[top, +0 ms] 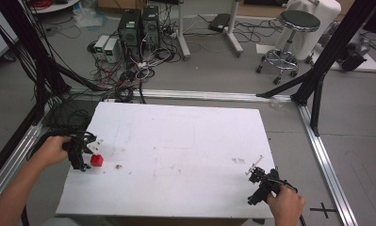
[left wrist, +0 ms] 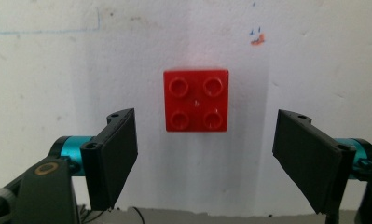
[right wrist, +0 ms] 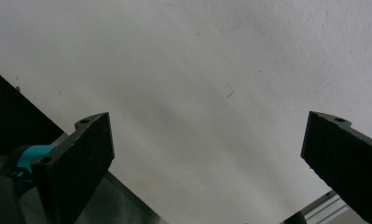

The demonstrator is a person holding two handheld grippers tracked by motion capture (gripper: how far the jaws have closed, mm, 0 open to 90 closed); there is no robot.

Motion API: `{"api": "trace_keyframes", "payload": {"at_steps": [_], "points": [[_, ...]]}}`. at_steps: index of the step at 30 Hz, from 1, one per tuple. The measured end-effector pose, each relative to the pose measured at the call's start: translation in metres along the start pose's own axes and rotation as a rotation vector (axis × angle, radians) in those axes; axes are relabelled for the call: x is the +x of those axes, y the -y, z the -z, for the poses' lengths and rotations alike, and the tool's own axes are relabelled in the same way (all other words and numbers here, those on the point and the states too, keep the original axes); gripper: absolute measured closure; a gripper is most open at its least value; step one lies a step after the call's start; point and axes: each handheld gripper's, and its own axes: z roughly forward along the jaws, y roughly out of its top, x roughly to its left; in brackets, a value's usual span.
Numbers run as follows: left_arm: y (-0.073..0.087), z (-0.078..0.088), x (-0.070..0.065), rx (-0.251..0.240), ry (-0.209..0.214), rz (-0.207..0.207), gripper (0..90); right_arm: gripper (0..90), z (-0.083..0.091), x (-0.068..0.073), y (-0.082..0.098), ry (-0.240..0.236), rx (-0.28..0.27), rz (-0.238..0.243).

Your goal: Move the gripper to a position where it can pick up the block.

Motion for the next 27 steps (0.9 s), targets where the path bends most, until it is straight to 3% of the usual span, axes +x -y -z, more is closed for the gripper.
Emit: {"api": "trace_keyframes", "payload": {"at_steps": [6,16,27], "points": [[-0.009,-0.004,0.004,0.007,0.013,-0.031,22.4,1.6,-0.001,0.001,-0.001,-0.004,0.005,0.008],[-0.011,-0.017,0.008,0.033,0.043,-0.023,22.4,1.6,-0.001,0.000,0.000,-0.004,0.005,0.006],[-0.013,-0.019,0.008,0.031,0.049,-0.023,22.4,1.6,-0.001,0.000,0.000,-0.004,0.003,0.006]]}}
